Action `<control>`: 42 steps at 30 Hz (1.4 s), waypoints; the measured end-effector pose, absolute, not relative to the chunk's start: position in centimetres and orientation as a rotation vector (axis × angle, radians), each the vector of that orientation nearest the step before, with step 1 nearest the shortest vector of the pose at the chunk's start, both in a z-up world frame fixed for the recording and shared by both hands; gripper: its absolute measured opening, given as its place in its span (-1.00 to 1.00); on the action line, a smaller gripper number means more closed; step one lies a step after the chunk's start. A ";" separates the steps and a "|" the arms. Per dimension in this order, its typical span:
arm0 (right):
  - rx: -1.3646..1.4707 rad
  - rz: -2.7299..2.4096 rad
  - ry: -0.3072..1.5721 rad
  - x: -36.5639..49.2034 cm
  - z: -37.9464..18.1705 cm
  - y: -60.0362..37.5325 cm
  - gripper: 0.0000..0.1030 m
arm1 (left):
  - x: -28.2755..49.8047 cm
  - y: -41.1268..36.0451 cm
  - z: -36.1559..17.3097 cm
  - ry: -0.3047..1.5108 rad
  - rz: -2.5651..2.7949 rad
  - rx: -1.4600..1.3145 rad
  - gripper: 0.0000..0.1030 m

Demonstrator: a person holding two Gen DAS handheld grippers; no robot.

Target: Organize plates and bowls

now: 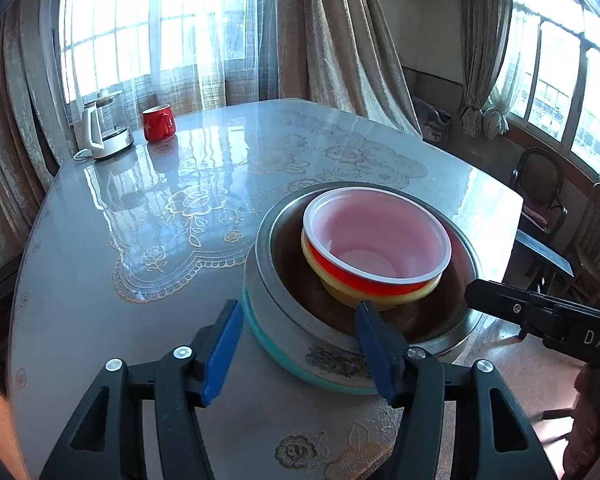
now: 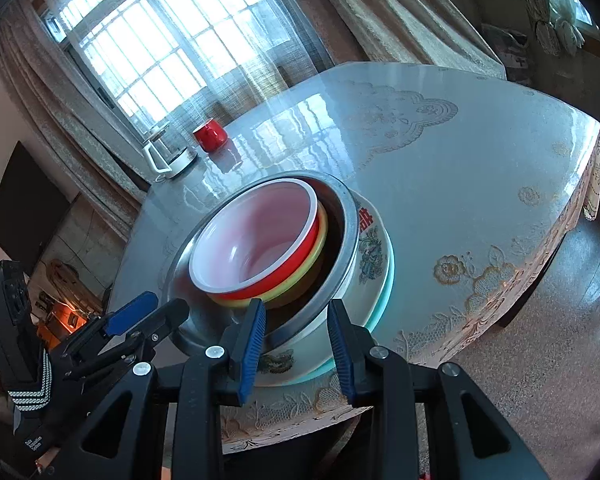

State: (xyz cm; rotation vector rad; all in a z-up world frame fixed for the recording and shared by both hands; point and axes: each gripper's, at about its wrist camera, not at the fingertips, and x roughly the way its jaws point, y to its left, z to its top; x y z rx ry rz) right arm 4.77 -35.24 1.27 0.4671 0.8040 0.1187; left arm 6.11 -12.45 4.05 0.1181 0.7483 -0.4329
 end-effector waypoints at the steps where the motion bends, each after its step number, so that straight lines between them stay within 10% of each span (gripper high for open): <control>1: 0.454 0.121 0.796 4.5 1.4 -35.0 -0.35 | 5.9 -12.1 4.1 0.747 -0.429 0.109 0.22; 16: 0.265 0.088 0.650 0.4 2.3 -31.8 -0.19 | 2.5 -10.1 3.6 0.722 -0.388 0.075 0.97; 22: 0.215 0.027 0.577 -1.6 1.8 -31.0 0.41 | 0.8 -9.9 3.1 0.658 -0.318 0.156 0.99; 42: 0.153 -0.016 0.629 -4.4 -0.4 -29.4 0.64 | -1.8 -7.7 1.9 0.664 -0.254 0.117 0.99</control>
